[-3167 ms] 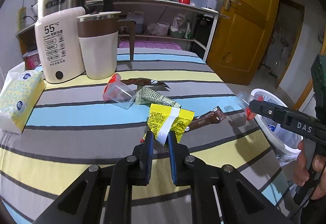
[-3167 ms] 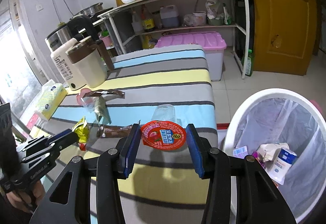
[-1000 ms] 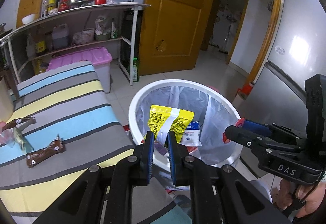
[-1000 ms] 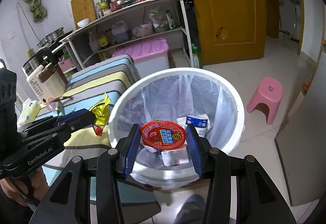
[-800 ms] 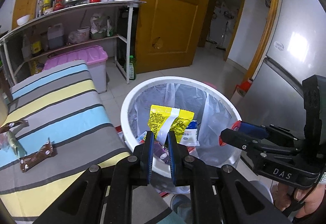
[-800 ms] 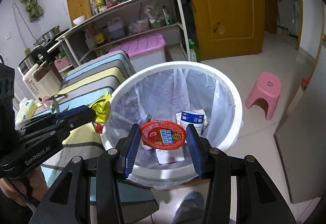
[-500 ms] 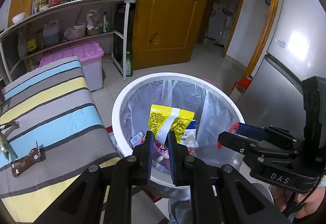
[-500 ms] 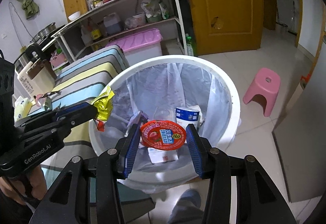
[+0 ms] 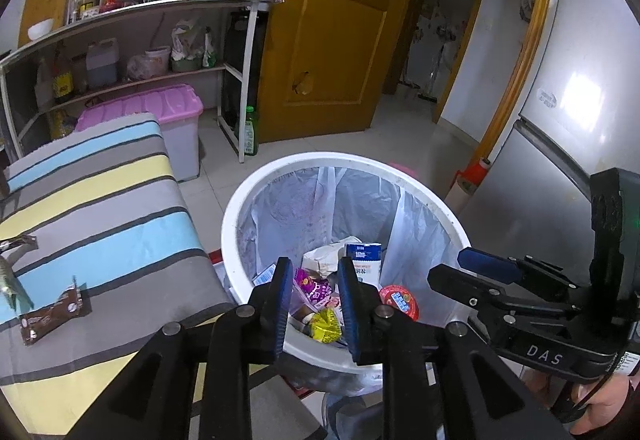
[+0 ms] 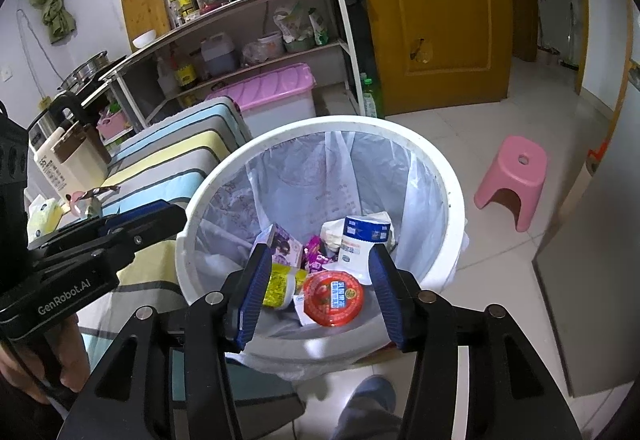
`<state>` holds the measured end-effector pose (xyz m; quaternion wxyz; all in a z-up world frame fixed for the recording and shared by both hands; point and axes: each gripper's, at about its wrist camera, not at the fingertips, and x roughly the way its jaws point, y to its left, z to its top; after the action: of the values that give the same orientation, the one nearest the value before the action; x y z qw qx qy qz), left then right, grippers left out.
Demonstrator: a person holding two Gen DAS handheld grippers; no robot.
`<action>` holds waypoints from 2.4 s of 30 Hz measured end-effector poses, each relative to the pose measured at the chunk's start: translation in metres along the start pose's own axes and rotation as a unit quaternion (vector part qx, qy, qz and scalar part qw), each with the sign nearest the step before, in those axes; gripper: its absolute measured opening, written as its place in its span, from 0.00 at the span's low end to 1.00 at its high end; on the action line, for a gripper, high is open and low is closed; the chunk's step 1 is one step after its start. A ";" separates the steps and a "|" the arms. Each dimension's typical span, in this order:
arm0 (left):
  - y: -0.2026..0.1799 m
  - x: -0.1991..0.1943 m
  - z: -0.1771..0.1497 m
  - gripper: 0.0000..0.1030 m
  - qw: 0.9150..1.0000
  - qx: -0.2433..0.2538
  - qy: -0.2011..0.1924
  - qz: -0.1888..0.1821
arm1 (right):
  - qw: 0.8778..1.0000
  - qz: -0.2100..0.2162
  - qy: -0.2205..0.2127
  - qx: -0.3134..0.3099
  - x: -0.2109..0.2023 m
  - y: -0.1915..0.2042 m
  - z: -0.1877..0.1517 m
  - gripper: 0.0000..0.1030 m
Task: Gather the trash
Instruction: 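Open both tools to drop the items and withdraw toward the table, then grasp the brown snack stick with the right tool while the left tool grasps the green-white packet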
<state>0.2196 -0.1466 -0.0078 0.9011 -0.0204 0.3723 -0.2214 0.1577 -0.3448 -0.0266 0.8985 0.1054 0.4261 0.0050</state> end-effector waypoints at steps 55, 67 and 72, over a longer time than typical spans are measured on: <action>0.152 -0.132 -0.062 0.34 0.974 -0.153 -0.062 0.155 | 0.984 0.123 0.012 -0.125 0.009 0.153 -0.012 0.50; 0.192 -0.089 -0.036 0.34 0.958 -0.210 -0.045 0.188 | 0.984 0.125 0.015 -0.124 0.021 0.154 -0.004 0.50; 0.209 -0.070 -0.029 0.34 0.949 -0.234 -0.033 0.210 | 0.985 0.124 0.017 -0.122 0.027 0.154 -0.002 0.50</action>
<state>0.2366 0.0749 -0.0243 0.9090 -0.1591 0.3792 0.0673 0.1858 -0.1917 -0.0182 0.8897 0.0472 0.4211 0.1700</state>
